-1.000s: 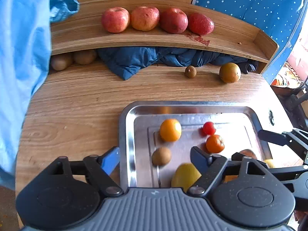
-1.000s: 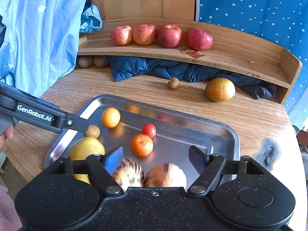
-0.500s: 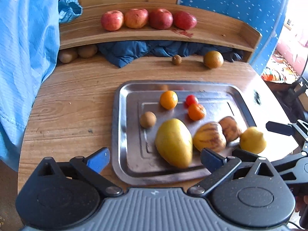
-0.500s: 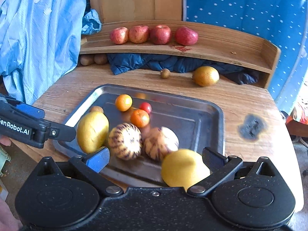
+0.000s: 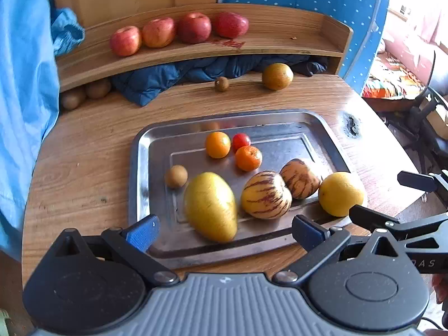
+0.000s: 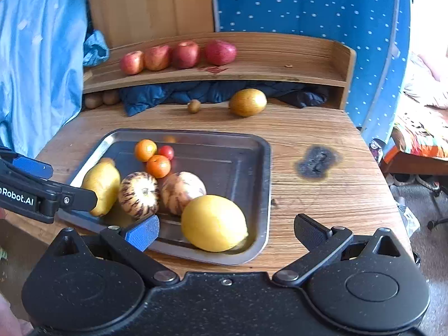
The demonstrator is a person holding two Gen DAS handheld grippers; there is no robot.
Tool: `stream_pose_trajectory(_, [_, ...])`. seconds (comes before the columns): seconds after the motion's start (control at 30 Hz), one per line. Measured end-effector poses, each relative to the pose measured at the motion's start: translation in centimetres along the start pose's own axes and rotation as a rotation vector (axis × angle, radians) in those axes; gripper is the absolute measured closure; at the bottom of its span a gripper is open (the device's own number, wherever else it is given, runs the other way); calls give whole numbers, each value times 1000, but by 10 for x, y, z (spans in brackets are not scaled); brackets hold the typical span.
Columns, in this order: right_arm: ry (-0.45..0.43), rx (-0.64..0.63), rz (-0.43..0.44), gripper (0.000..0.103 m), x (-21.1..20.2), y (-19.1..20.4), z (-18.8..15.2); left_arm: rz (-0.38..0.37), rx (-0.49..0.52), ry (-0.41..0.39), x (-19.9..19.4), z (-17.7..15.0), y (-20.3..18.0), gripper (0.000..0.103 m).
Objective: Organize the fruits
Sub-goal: 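Move both open tools back toward the brown pear and last kiwi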
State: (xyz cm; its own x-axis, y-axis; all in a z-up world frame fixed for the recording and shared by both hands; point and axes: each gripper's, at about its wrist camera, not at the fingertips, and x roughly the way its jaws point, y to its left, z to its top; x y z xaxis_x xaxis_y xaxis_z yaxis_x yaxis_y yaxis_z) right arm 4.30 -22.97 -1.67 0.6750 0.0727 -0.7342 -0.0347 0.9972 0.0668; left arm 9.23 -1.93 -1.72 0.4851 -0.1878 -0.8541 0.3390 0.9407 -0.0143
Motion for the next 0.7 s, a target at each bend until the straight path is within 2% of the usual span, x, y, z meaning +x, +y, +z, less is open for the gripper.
stream_pose_trajectory(0.3, [-12, 12, -23, 1, 13, -19, 15, 15, 32, -9, 14, 27, -12, 1])
stream_pose_trajectory(0.7, [-32, 35, -66, 1, 45, -46, 51, 24, 38, -2, 46, 81, -15, 1])
